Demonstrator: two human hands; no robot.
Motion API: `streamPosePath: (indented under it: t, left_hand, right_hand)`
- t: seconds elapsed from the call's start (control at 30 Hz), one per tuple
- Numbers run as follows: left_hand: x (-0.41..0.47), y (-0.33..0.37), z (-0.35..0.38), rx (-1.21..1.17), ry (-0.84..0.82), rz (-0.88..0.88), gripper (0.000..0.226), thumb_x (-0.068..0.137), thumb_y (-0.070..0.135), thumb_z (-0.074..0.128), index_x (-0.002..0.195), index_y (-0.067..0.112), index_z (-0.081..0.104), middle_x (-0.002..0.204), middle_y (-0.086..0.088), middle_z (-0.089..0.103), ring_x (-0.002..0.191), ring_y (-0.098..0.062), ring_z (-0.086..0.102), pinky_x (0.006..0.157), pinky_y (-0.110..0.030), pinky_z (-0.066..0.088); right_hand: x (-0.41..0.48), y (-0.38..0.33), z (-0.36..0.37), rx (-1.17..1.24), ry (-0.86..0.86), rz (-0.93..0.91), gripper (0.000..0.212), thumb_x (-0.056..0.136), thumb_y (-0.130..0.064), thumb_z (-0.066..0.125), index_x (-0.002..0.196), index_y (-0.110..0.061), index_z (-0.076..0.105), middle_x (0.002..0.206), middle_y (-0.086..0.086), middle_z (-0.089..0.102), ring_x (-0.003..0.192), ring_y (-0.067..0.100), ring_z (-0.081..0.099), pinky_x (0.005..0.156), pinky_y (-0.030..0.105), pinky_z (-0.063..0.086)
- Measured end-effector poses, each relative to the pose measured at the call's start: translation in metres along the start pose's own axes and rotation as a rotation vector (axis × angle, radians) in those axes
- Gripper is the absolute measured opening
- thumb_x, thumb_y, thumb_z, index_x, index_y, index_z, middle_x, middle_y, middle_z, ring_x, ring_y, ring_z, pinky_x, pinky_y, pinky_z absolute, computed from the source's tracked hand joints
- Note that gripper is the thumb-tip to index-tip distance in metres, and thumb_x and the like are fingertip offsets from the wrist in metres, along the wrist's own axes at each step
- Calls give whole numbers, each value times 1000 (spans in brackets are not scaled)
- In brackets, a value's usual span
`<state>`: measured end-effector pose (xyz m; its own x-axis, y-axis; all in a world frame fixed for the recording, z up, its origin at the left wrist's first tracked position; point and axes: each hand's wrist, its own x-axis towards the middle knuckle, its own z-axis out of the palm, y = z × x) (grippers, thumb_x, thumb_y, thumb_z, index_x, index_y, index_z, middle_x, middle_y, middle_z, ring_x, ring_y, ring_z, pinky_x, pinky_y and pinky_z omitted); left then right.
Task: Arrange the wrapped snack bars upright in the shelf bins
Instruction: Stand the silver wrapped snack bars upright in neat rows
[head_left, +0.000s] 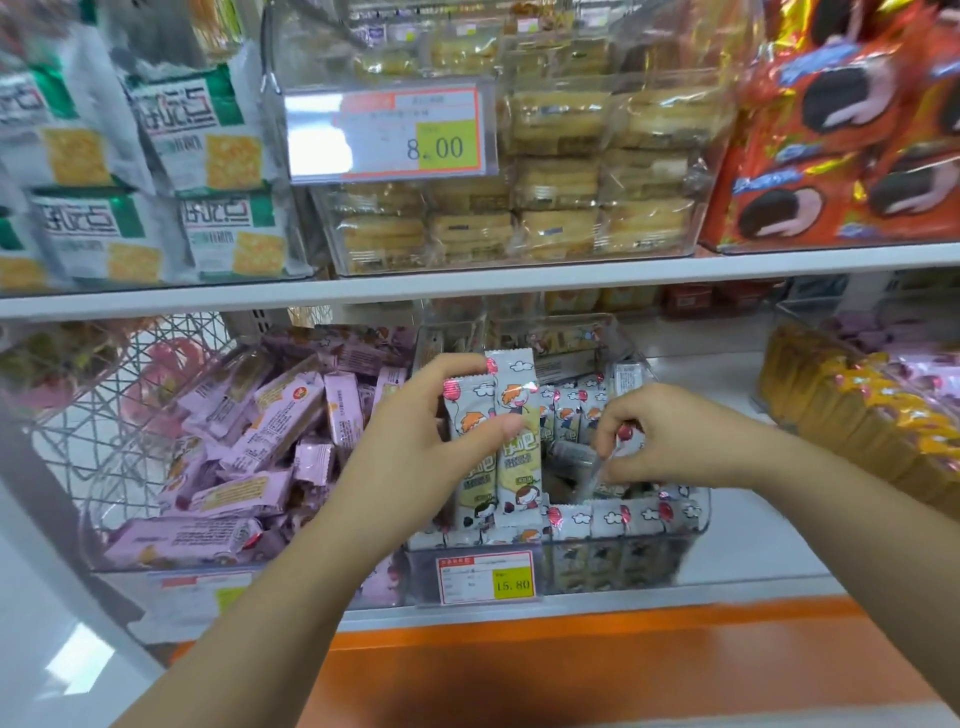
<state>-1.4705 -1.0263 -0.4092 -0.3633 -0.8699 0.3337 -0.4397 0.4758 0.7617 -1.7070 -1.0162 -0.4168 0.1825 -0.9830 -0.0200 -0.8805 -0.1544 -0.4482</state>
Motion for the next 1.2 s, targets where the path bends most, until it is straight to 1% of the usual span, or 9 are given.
streamPosePath:
  t: [0.1,0.23,0.4,0.57,0.63,0.87,1.0,1.13,1.2]
  left_hand:
    - [11,15,8,13,-8,30,34,67,62,59,97,53,44,91,26,54,67,-2,47,62,-12,37]
    - [33,22,23,121,-69,71,39,79,45,67,107,43,40,102,25,49,90,1,46,68,-15,37]
    - [52,22,39,282,-321,51,47,83,42,67,123,41,42,116,15,52,102,-8,50,79,-24,39]
    - [60,4,52,577,-571,54,65,84,42,65,140,32,35,142,3,45,123,-18,48,94,-28,40]
    - [59,-3,56,649,-667,53,62,85,43,65,139,31,37,139,3,47,118,-18,50,92,-28,41]
    - [62,-3,53,680,-865,79,33,97,39,46,127,28,55,125,8,59,106,-12,55,92,-28,43]
    - [61,-1,55,731,-871,122,33,100,31,39,130,29,53,120,9,60,91,-9,52,81,-22,36]
    - [57,-2,44,664,-782,164,31,100,23,39,123,26,59,114,11,60,85,3,50,77,-15,36]
    - [55,-2,31,602,-718,142,30,100,21,40,120,29,60,104,17,62,74,15,52,65,-2,35]
  right_hand:
    - [-14,4,2,50,171,34,22,78,-18,70,76,-35,57,101,-14,58,83,6,60,70,16,47]
    - [-33,6,-2,172,419,37,31,79,-17,72,84,-40,52,95,-23,54,78,-9,51,63,1,37]
    - [-43,19,-4,322,546,122,34,78,-19,75,103,-30,55,106,-7,59,78,-2,56,59,1,41]
    - [-47,19,1,349,508,110,32,78,-23,75,99,-36,55,106,-18,55,99,-5,49,75,11,39]
    - [-46,17,4,341,465,101,30,79,-24,74,99,-36,55,109,-17,55,89,-7,51,76,15,39]
    - [-33,11,7,247,426,110,27,82,-25,70,105,-34,58,119,-12,58,98,13,62,81,22,47]
    - [-20,4,12,219,486,84,25,84,-23,69,107,-29,61,113,-14,57,92,8,61,83,18,44]
    - [3,-2,25,240,405,38,30,83,-25,70,112,-26,61,112,-15,58,65,-13,45,67,6,34]
    - [16,-5,31,271,358,38,30,82,-24,71,110,-25,61,117,-11,59,83,-8,52,73,11,36]
